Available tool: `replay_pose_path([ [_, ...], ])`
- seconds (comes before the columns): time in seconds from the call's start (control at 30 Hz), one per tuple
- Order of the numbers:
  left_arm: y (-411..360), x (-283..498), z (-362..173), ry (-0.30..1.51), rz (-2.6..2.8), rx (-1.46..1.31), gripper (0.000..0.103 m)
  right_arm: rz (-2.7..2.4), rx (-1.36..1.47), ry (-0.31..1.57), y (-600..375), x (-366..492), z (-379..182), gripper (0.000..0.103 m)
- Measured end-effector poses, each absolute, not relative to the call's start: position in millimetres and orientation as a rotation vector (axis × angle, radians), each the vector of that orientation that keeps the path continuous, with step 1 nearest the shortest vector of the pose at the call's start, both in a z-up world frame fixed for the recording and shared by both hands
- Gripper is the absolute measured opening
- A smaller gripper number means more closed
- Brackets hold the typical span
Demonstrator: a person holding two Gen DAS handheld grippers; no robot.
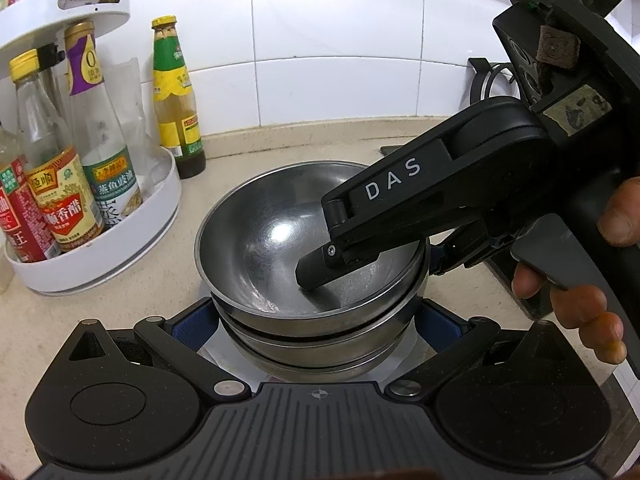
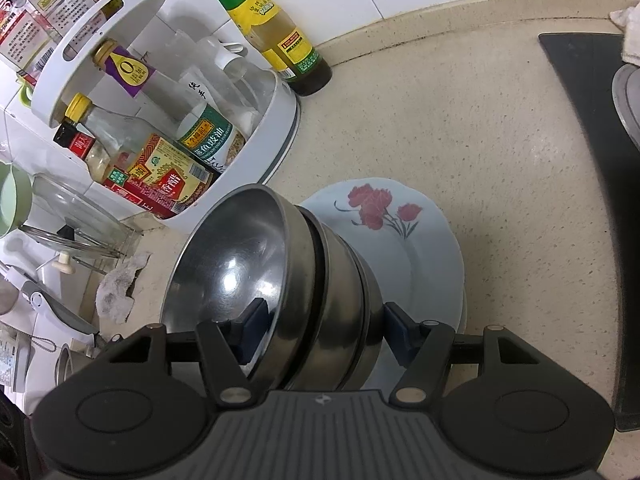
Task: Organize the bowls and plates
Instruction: 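Hold the steel bowl stack with the right gripper above the red-flower plate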
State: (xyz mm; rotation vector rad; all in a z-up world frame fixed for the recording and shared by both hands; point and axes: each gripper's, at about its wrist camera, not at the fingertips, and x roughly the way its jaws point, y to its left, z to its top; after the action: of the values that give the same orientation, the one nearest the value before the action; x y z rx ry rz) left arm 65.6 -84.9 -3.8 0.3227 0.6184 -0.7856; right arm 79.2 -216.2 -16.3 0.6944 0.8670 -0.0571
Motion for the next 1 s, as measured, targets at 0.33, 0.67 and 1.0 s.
replay_pose_path([
  [0.33, -85.8, 66.4, -5.6, 0.620, -0.779, 0.323, 0.103, -0.063, 0.695, 0.866, -214.4, 80.7, -19.3, 0.059],
  [0.67, -83.8, 67.1, -3.5, 0.612, -0.775, 0.317, 0.103, -0.065, 0.686, 0.863, -213.3, 80.8, -16.7, 0.059],
  [1.0, -79.4, 65.9, -2.6, 0.611, -0.767, 0.316, 0.103, -0.063, 0.677, 0.862, -209.1, 83.6, -17.4, 0.059],
])
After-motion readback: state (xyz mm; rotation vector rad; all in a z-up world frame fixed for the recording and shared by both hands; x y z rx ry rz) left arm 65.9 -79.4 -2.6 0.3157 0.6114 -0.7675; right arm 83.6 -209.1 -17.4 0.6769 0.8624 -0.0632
